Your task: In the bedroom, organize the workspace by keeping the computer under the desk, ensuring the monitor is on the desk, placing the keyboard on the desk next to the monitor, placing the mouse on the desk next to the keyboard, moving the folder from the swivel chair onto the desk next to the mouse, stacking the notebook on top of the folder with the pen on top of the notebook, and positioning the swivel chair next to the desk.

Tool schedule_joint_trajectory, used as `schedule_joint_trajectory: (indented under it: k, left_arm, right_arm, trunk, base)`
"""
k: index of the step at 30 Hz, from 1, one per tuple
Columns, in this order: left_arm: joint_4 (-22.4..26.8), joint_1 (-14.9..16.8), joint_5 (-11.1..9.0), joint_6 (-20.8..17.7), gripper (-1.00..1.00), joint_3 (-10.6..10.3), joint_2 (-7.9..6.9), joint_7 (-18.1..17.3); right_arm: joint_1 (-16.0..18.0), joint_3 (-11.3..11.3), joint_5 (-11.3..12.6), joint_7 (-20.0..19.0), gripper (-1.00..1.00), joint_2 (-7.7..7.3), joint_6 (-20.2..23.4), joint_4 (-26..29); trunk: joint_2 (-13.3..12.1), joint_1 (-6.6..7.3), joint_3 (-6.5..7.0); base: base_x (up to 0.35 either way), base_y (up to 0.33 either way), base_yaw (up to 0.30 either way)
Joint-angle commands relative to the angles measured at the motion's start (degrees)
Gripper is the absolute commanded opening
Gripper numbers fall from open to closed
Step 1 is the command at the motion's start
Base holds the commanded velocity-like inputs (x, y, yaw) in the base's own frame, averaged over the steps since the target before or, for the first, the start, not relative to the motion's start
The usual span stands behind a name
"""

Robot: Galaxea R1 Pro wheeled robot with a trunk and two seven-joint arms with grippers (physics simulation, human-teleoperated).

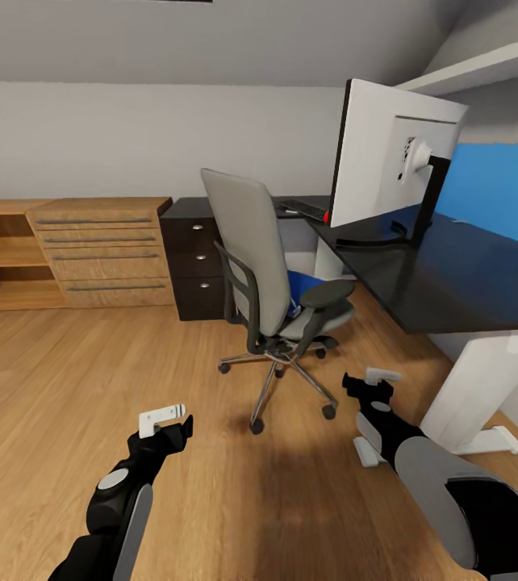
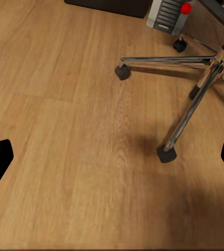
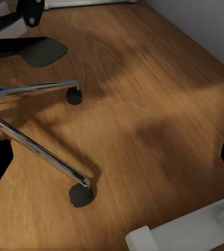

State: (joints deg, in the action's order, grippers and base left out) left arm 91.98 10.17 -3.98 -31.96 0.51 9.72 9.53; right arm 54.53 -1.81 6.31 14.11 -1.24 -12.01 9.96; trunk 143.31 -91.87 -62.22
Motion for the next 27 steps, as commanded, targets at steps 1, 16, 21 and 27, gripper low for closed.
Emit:
schedule_joint_trajectory:
  k: [1, 16, 21, 27]
  left_arm:
    - [-0.15, 0.03, -0.42, -0.31, 1.00, 0.02, 0.03, 0.32]
    - [-2.32, 0.03, -0.31, -0.32, 1.00, -1.12, -0.08, 0.23]
    - [-2.36, 0.03, -0.32, -0.37, 1.00, -1.13, -0.06, 0.23]
    - [-2.39, 0.03, -0.32, -0.39, 1.00, -1.13, -0.13, 0.23]
  right_arm:
    - [0.04, -0.22, 0.59, 0.07, 1.00, 0.02, -0.37, -0.06]
    - [-0.12, -0.35, 0.54, 0.31, 1.00, 0.51, -6.70, 0.18]
    - [-0.13, -0.46, 0.54, 0.26, 1.00, 0.63, -6.77, 0.23]
    - [-0.13, -0.36, 0.53, 0.33, 1.00, 1.51, -6.79, 0.27]
  trunk:
    - [0.02, 0.01, -0.05]
    - [0.02, 0.01, -0.05]
    - [0.02, 0.01, -0.05]
    - [0.02, 0.01, -0.05]
  base:
    - [0.000, 0.000, 0.000]
    - [0.248, -0.039, 0.000]
    - [0.276, -0.007, 0.000]
    - [0.128, -0.001, 0.001]
